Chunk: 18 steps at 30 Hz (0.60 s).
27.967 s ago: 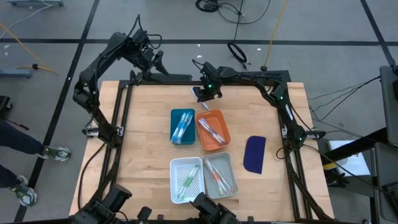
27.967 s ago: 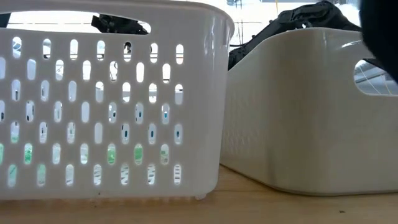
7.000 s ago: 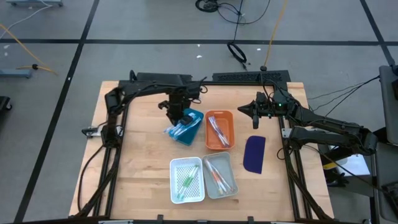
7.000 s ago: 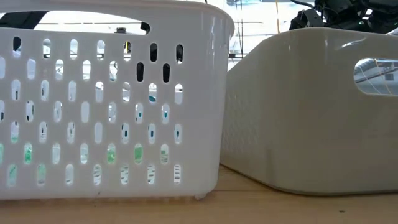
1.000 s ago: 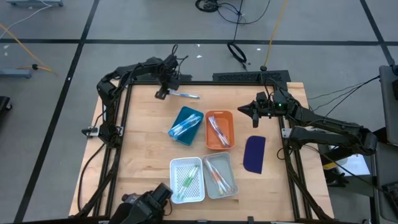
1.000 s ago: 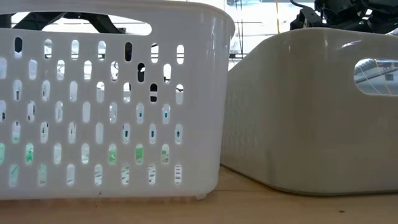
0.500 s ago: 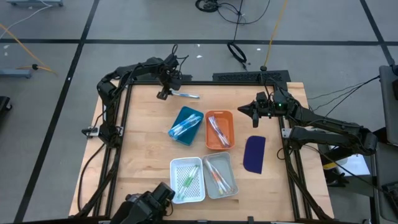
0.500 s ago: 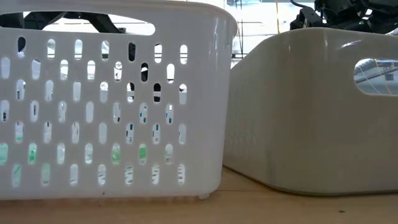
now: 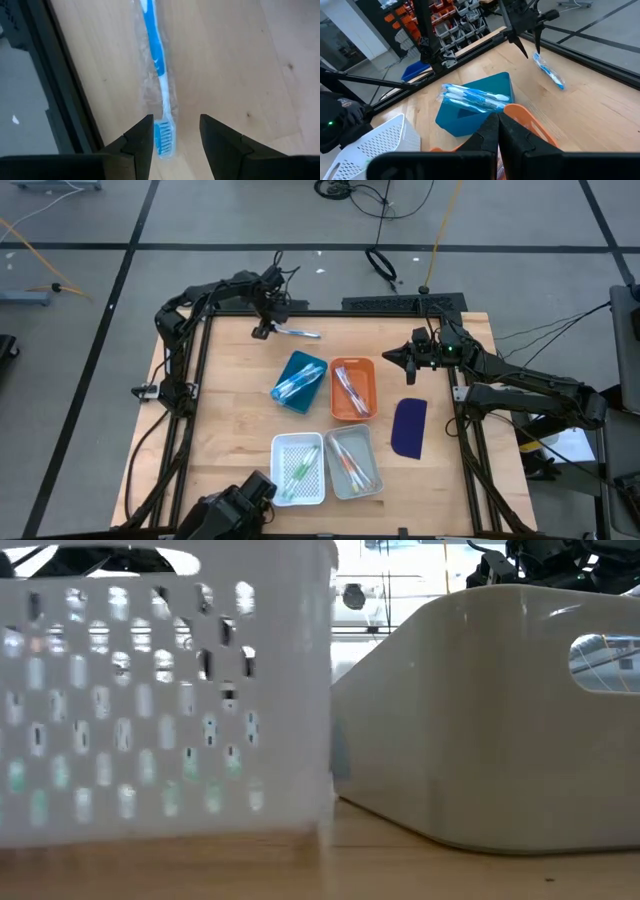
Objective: Pick & Place Toothbrushes
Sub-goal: Put the blue toothbrush into the blue bin
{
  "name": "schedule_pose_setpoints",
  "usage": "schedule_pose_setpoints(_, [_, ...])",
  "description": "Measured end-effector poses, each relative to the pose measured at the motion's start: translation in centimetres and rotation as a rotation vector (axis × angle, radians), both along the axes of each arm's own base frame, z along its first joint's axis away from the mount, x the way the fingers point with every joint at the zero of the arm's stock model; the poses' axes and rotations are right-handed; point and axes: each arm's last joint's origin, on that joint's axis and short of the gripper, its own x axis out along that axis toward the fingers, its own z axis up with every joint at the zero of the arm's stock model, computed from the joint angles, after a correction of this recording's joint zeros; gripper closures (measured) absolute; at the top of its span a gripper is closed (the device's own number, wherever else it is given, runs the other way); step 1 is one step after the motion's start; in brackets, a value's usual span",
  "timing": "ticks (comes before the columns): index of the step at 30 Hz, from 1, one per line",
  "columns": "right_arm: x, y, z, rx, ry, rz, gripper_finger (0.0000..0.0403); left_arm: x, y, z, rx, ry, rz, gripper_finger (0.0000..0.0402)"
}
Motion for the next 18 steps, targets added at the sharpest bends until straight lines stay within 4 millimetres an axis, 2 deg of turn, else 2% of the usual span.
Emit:
schedule_pose_setpoints(6, [0.0,0.0,0.0,0.011,-0.002,-0.002,0.0403,0.0,-0.7,0.5,-0.044,0.090,0.094,0.0243])
schedule_pose_setpoints(12, [0.0,0.0,0.0,0.022,-0.003,-0.005,0.0403,0.8,-1.3,3.8,-0.011,0.005,0.124,0.0243])
schedule_pose_setpoints(18, [0.0,0.0,0.0,0.022,-0.004,-0.005,0.0403,-1.1,-0.1,2.9,-0.011,0.058,0.065,0.0269])
